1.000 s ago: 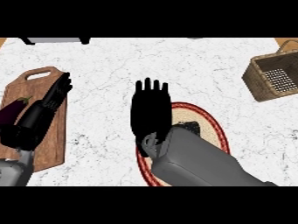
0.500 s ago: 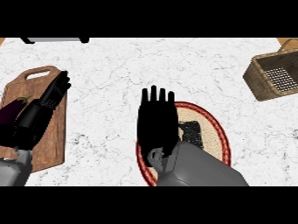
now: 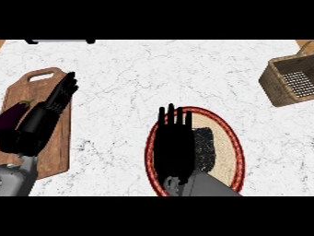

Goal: Pick the sweet potato from the placemat and place it in the basket

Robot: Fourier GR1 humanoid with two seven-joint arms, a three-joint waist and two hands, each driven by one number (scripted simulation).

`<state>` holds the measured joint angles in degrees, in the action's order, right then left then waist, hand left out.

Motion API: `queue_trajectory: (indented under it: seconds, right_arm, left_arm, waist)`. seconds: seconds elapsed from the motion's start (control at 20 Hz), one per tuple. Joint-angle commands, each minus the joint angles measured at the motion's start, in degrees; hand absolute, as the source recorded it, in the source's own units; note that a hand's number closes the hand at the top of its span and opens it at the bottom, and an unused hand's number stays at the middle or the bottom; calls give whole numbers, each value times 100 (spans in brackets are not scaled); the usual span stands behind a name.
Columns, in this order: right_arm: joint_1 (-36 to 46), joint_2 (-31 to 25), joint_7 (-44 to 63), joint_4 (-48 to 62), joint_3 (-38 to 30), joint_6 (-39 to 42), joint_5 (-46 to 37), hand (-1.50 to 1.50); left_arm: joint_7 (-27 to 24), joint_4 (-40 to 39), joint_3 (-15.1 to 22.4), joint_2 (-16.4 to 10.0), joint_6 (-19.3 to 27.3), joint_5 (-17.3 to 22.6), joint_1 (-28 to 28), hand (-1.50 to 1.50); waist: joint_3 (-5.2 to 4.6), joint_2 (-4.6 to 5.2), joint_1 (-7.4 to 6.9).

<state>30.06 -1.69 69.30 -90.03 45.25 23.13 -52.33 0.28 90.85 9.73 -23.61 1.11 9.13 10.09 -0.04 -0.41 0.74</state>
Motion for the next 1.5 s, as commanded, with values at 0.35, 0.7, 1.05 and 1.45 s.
queue_trajectory:
  seconds: [0.35,0.7,1.05,1.45]
  right_arm:
    - [-480,161,1365,-692,392,237,-212,-150]
    - [-727,162,1048,-267,383,103,-572,-150]
    - [-705,161,1286,23,454,267,-413,-150]
    - [-806,162,858,280,128,135,-645,-150]
  left_arm:
    - [-69,-102,-189,45,-285,-1,-27,0]
    - [-142,-406,-175,241,-171,-259,242,0]
    - [-84,-190,-122,301,-243,-258,84,0]
    - [-108,-180,-34,508,-50,-609,17,0]
  waist:
    - [0,22,-104]
    - [-1,40,-41]
    - [-3,32,-138]
    - [2,41,-100]
